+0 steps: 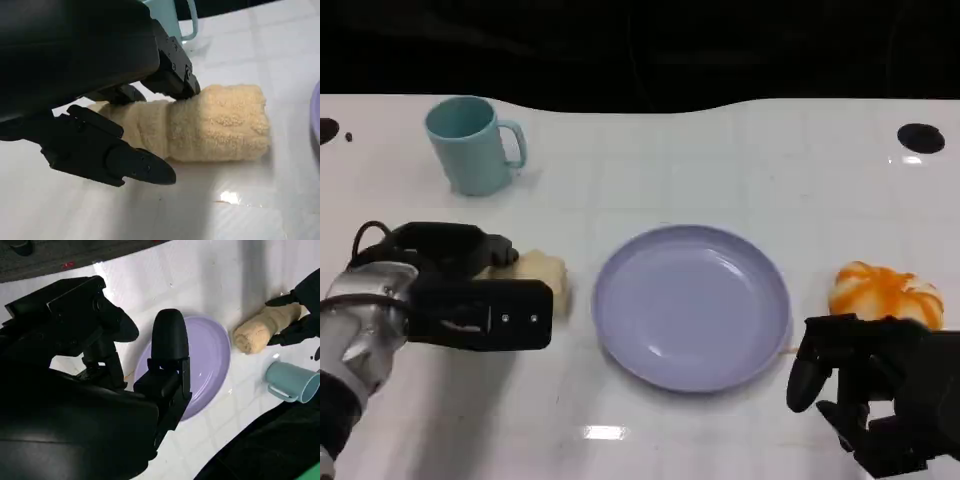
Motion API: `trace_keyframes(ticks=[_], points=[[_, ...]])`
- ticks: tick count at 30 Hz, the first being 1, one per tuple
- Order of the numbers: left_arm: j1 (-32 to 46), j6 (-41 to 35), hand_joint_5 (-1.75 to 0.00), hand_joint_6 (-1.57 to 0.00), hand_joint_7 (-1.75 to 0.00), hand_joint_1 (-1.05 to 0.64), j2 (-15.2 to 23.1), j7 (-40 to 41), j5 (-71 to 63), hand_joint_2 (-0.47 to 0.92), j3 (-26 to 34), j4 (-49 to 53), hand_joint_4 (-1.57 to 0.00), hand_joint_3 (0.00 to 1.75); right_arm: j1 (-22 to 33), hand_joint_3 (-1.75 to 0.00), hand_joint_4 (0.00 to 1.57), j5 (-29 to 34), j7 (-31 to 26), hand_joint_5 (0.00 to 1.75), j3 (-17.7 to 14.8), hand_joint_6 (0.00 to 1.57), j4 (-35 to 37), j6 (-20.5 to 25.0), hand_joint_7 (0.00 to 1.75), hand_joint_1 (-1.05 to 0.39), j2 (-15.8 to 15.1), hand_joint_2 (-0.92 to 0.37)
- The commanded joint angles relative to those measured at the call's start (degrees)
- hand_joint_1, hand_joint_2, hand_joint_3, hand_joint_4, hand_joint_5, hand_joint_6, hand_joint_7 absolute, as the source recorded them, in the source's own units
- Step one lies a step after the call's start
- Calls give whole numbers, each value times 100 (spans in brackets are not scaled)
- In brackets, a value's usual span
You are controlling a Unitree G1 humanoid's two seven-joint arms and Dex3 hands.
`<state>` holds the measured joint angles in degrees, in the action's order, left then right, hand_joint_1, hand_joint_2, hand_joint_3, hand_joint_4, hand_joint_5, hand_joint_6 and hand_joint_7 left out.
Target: Grasp the towel on the left side of the plate with the left hand and place it into the plate.
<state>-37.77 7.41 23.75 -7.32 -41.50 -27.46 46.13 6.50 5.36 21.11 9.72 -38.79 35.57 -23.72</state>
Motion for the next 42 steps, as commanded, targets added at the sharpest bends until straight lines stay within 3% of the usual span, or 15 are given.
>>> trace_keyframes(ticks=[1, 2, 3, 5, 7, 9, 14, 21, 23, 24, 26, 32, 35, 38, 42], points=[[196, 394, -82, -105, -32, -20, 13, 525, 100, 92, 18, 280, -99, 23, 35, -107, 72, 31, -22, 174, -18, 69, -93, 12, 146, 1, -41, -57], [237, 478, -136, -99, -73, -18, 30, 691, 117, 89, 44, 235, -91, 28, 45, -108, 72, 37, -22, 174, -19, 69, -111, 13, 146, 1, -47, -56], [272, 552, -155, -89, -107, -18, 45, 844, 127, 87, 63, 193, -88, 34, 53, -108, 72, 38, -21, 174, -20, 69, -129, 26, 146, 1, -49, -56], [340, 693, -171, -72, -155, -16, 64, 1128, 157, 80, 112, 106, -86, 53, 69, -108, 71, 35, -18, 173, -25, 69, -152, 41, 145, 1, -50, -56], [394, 770, -174, -68, -170, -16, 72, 1350, 174, 69, 163, 5, -86, 79, 83, -108, 71, 38, -20, 173, -24, 69, -162, 37, 145, 2, -50, -56], [421, 792, -174, -64, -174, -15, 73, 1479, 198, 63, 218, -89, -86, 92, 86, -108, 71, 33, -22, 173, -23, 69, -178, 50, 145, 2, -40, -56], [524, 878, -175, -65, -175, -16, 107, 1683, 313, 60, 450, -422, -87, 92, 83, -109, 71, 22, -27, 175, -25, 69, -175, 55, 146, 3, -19, -56], [699, 867, -175, -59, -175, -19, 32, 1783, 392, 71, 649, -1118, -87, 59, 51, -108, 71, 54, -13, 175, -12, 68, -126, -2, 146, 2, -57, -56], [729, 912, -175, -60, -175, -19, -21, 1808, 424, 67, 679, -1323, -87, 66, 45, -109, 71, 55, -9, 174, -11, 68, -122, 7, 146, 1, -57, -56], [742, 914, -175, -61, -175, -20, -47, 1796, 439, 62, 690, -1422, -87, 81, 40, -109, 71, 59, -8, 174, -6, 68, -125, 23, 146, 1, -58, -56], [752, 886, -175, -62, -175, -21, -114, 1774, 408, 56, 684, -1667, -87, 94, 32, -109, 71, 84, -13, 174, 10, 69, -131, 33, 145, 1, -64, -56], [734, 833, -175, -62, -175, -24, -389, 1508, 500, 51, 665, -2251, -88, 97, 3, -108, 71, 90, -20, 174, 14, 69, -107, 50, 145, 1, -32, -56], [675, 858, -175, -68, -175, -19, -615, 1511, 450, 39, 574, -2292, -93, 121, -4, -108, 71, 87, -14, 174, 21, 69, -85, 30, 145, 2, -29, -56], [619, 770, -175, -68, -175, -18, -813, 1359, 378, 33, 452, -2367, -94, 123, -9, -108, 72, 103, -18, 174, 37, 69, -76, 1, 145, 1, -32, -56], [573, 593, -175, -67, -175, -17, -1011, 1080, 251, 35, 265, -2474, -93, 118, -16, -108, 72, 73, -4, 174, 28, 70, -101, 71, 144, 1, -13, -57]])
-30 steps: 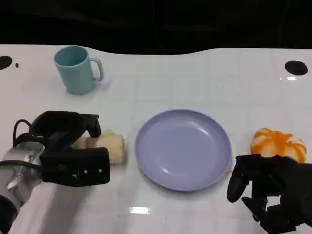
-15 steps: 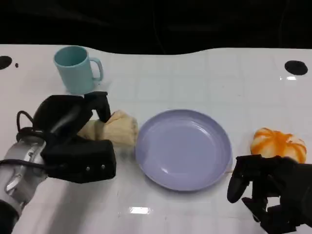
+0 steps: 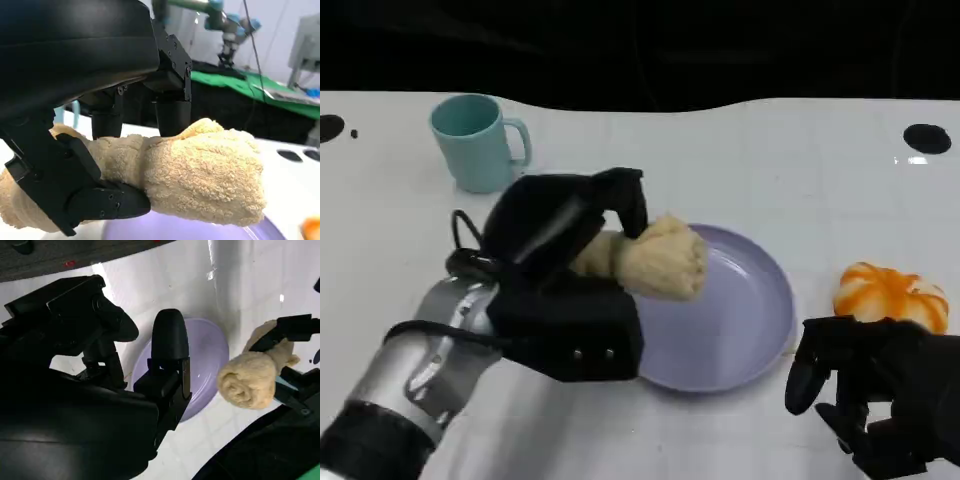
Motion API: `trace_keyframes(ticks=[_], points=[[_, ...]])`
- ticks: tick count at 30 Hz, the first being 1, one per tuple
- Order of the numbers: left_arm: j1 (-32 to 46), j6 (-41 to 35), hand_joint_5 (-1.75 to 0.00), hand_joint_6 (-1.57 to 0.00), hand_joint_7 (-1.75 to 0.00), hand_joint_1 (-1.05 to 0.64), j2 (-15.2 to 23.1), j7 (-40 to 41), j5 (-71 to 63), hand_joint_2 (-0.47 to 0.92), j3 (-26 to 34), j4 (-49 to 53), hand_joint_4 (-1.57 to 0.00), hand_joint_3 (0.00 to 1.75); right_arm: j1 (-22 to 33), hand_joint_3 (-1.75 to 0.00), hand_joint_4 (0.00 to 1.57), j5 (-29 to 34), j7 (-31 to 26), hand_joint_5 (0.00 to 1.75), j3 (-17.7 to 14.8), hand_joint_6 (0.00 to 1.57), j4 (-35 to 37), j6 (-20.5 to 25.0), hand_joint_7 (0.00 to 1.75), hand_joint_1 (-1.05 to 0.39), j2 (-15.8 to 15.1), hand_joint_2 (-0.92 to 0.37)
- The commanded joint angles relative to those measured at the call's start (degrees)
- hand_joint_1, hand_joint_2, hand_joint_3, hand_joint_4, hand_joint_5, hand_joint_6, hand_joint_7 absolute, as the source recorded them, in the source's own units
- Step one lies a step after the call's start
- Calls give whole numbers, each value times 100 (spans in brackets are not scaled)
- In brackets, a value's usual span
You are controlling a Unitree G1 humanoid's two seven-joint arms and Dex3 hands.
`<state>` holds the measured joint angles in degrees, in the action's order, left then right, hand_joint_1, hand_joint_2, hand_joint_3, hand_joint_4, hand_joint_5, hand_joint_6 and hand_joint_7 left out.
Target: Grasp the towel on the left side of the plate with the left hand and place it into the plate.
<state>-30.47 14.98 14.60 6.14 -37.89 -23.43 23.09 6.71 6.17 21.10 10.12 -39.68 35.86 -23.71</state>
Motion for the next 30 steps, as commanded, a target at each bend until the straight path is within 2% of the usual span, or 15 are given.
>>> trace_keyframes(ticks=[1, 6, 8, 10, 11, 13, 14, 15, 16, 18, 19, 22, 23, 26, 30], points=[[-169, -201, -175, -66, -175, -18, -148, -319, -142, 36, -196, -178, -92, 117, -43, -108, 71, -19, 1, 174, -12, 69, -19, 68, 144, 1, -8, -57], [-183, -282, -175, -65, -175, -18, -328, -508, -228, 40, -377, -157, -90, 113, -63, -107, 71, 25, -14, 174, 32, 70, -50, 106, 144, 1, -13, -57], [-158, -344, -175, -66, -165, -17, -398, -716, -150, 44, -406, -187, -87, 110, -70, -107, 71, 33, -18, 174, 41, 70, -72, 145, 143, 1, -12, -57], [-135, -388, -173, -72, -138, -17, -459, -875, -74, 48, -402, -203, -79, 101, -76, -107, 71, 33, -16, 174, 42, 70, -81, 169, 143, 1, -13, -57], [-123, -401, -168, -79, -116, -17, -494, -937, -30, 51, -394, -203, -77, 92, -79, -106, 71, 26, -11, 174, 37, 70, -81, 183, 143, 1, -12, -57], [-107, -368, -163, -88, -82, -18, -524, -1050, 52, 61, -401, -195, -72, 67, -83, -106, 71, 13, 0, 174, 31, 70, -82, 203, 143, 1, -13, -58], [-103, -328, -153, -89, -64, -19, -516, -1118, 90, 70, -412, -193, -68, 48, -83, -106, 71, 12, 1, 174, 30, 70, -80, 198, 143, 1, -15, -58], [-111, -272, -148, -89, -53, -19, -482, -1221, 116, 77, -441, -197, -66, 36, -89, -106, 71, 20, 3, 174, 35, 70, -82, 205, 143, 1, -23, -58], [-117, -254, -134, -82, -36, -23, -445, -1352, 131, 86, -466, -226, -59, 23, -95, -105, 71, 36, 4, 173, 45, 69, -83, 204, 143, 1, -36, -58], [-123, -242, -122, -70, -21, -25, -370, -1592, 127, 90, -500, -301, -49, 14, -106, -105, 71, 51, 5, 173, 55, 69, -81, 214, 143, 1, -47, -58], [-123, -224, -96, -61, -11, -29, -339, -1661, 117, 91, -507, -325, -41, 12, -106, -104, 71, 46, 6, 173, 52, 70, -76, 213, 143, 1, -43, -58], [-110, -191, -58, -54, -2, -37, -246, -1784, 97, 92, -497, -400, -30, 9, -103, -104, 71, 35, 13, 174, 43, 70, -58, 188, 143, 1, -41, -58], [-99, -204, -54, -54, -1, -38, -220, -1814, 95, 92, -484, -443, -29, 8, -104, -104, 71, 34, 15, 174, 43, 69, -50, 178, 143, 1, -42, -58], [-46, -271, -53, -54, -1, -40, -144, -1886, 128, 92, -411, -613, -32, 10, -117, -104, 70, 43, 11, 174, 55, 69, -66, 239, 143, 1, -40, -58], [74, -238, -60, -58, -2, -43, 28, -1927, 283, 92, -230, -844, -42, 12, -109, -105, 71, 10, -9, 174, 39, 69, -8, 137, 144, 2, 6, -58]])
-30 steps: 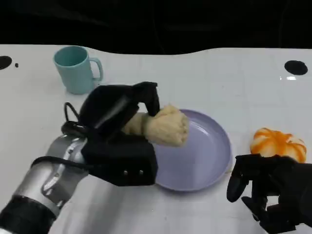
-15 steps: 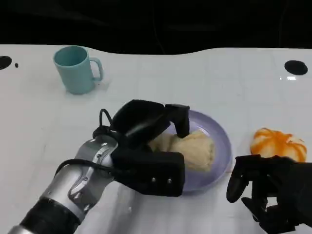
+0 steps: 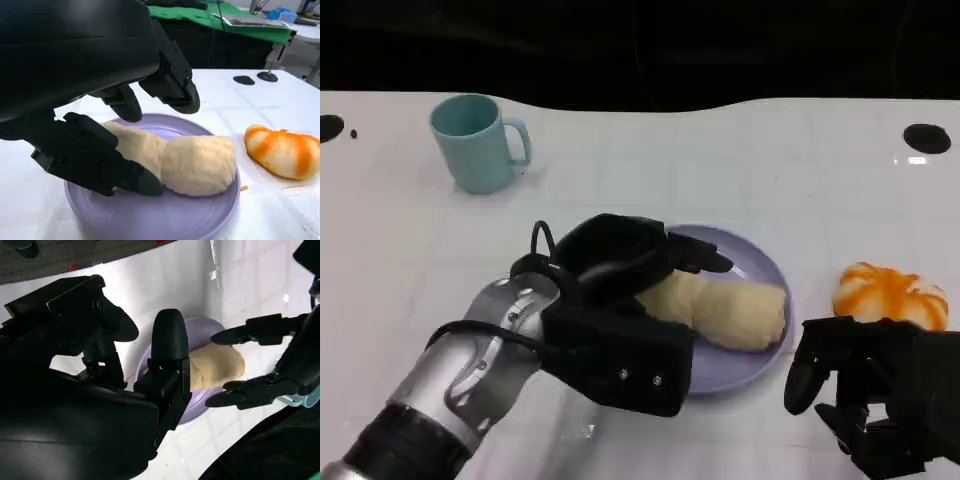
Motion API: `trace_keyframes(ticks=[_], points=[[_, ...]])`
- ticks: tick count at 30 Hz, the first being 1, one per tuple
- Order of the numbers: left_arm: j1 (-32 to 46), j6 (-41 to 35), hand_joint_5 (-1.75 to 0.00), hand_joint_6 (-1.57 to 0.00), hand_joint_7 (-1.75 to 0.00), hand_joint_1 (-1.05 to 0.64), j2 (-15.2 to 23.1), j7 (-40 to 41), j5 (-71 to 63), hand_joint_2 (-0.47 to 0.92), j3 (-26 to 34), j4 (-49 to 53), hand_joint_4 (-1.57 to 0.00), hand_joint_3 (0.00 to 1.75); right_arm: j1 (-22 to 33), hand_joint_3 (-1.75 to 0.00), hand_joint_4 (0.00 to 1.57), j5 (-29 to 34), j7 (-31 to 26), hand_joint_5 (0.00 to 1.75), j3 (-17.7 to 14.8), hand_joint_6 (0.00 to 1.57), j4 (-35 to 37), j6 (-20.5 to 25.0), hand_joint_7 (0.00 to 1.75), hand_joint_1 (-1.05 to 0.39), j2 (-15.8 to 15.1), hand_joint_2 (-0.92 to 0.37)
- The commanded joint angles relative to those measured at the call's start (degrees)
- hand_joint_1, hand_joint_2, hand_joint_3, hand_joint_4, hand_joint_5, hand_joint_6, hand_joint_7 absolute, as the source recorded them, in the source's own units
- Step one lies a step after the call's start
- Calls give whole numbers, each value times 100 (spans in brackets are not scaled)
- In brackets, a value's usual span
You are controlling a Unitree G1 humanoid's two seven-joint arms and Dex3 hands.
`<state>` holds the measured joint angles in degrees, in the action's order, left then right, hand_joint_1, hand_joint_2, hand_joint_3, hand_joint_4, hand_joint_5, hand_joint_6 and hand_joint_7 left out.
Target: Grasp the towel on the left side of the plate with the left hand and place it into the plate.
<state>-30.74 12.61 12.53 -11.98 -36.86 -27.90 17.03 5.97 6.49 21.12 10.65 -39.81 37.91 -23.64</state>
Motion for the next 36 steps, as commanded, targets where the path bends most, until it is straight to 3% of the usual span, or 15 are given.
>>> trace_keyframes(ticks=[1, 7, 13, 14, 16, 19, 22, 25, 32, 36], points=[[149, 38, -64, -62, -4, -42, 288, -130, 266, 92, 284, -295, -49, 14, -36, -105, 71, -27, -13, 174, -15, 69, 21, -81, 144, 2, 7, -58], [678, -53, -94, -87, -12, -30, 541, -525, 1208, 92, 880, -961, -72, 16, -77, -107, 71, 12, -19, 174, 19, 69, 40, -99, 145, 1, 1, -57], [1305, -720, -101, -102, -17, -18, 684, -1217, 2389, 92, 1510, -1924, -86, 26, -115, -108, 71, 1, -25, 175, 45, 69, 41, -60, 146, 1, 29, -56], [1428, -761, -101, -104, -17, -15, 713, -1309, 2615, 92, 1626, -2065, -87, 29, -125, -109, 72, 7, -28, 175, 57, 69, 28, -38, 146, 1, 33, -56], [1692, -913, -110, -106, -23, -13, 745, -1477, 3085, 80, 1871, -2351, -85, 54, -149, -109, 72, 20, -34, 175, 84, 69, 7, 9, 146, 1, 47, -56], [2055, -1293, -124, -102, -51, -10, 702, -1586, 3676, 57, 2173, -2736, -84, 97, -185, -109, 72, 34, -40, 175, 120, 69, -10, 76, 146, 1, 60, -56], [2474, -1794, -138, -93, -98, -7, 656, -1500, 4086, 43, 2434, -3247, -86, 125, -228, -109, 72, 69, -34, 175, 164, 69, -8, 113, 146, 0, 46, -56], [2937, -2434, -158, -88, -128, -6, 655, -1481, 4608, 38, 2740, -3856, -86, 141, -257, -109, 72, 52, -23, 174, 168, 70, 29, 99, 146, 0, 70, -55], [3595, -4300, -173, -81, -155, -7, 721, -1167, 5643, 42, 3447, -5237, -85, 144, -226, -110, 73, -12, 5, 174, 69, 70, 64, 41, 146, 0, 61, -54], [3680, -5521, -175, -77, -160, -4, 593, -752, 6282, 46, 3652, -5708, -83, 140, -143, -111, 71, -56, 30, 174, -77, 70, 77, -59, 145, 1, 13, -55]])
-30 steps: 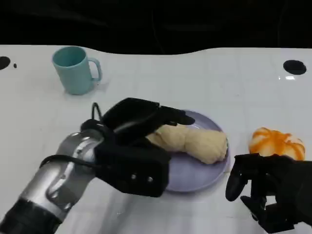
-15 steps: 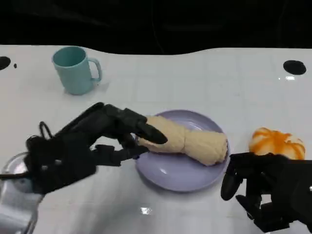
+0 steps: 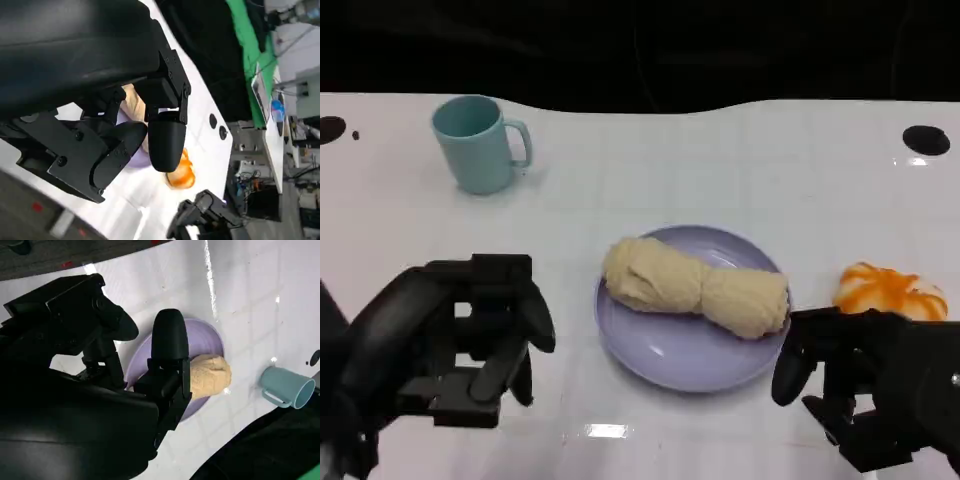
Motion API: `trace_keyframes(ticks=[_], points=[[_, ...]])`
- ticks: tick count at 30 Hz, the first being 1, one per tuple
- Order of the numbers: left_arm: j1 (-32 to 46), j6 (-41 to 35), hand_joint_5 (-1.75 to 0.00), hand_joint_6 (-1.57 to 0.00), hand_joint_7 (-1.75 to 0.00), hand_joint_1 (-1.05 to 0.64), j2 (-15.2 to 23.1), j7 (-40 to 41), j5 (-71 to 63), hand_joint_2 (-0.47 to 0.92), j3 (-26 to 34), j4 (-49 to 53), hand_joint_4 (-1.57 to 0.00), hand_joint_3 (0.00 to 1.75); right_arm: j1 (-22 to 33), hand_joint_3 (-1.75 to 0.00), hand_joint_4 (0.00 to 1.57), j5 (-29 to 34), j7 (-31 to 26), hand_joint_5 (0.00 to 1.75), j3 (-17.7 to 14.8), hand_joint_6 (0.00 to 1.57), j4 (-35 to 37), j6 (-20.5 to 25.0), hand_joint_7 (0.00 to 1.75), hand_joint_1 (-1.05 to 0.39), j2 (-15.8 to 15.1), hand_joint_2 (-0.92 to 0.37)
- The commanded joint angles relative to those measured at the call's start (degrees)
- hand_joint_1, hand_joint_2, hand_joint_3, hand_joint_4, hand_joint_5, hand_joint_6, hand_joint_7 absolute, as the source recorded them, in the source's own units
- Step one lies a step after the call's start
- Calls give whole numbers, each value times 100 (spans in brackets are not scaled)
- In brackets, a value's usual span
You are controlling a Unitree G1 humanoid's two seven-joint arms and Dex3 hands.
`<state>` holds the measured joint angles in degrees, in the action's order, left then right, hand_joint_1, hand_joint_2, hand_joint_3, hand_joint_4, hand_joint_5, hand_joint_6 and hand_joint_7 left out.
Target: Grasp the towel on the left side of the plate with the left hand and place it into the plate.
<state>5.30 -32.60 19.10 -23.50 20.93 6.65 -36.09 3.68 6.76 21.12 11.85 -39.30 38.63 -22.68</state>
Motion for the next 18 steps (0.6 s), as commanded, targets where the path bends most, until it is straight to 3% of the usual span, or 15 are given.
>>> trace_keyframes(ticks=[1, 6, 18], points=[[51, -1320, -175, -77, -160, -5, -145, 521, 705, 47, 245, -427, -83, 139, 122, -110, 71, -108, 39, 175, -250, 70, 44, -187, 145, 1, -92, -55], [-56, -2036, -175, -74, -171, -6, -267, 844, 1076, 50, 203, -316, -86, 140, 307, -110, 71, -234, 115, 175, -545, 70, 110, -466, 144, 1, -162, -56], [-190, -1937, -175, -76, -172, -5, -240, 932, 893, 47, -174, 106, -89, 142, 413, -104, 69, -287, 142, 173, -716, 68, 401, -965, 145, 2, -191, -59]])
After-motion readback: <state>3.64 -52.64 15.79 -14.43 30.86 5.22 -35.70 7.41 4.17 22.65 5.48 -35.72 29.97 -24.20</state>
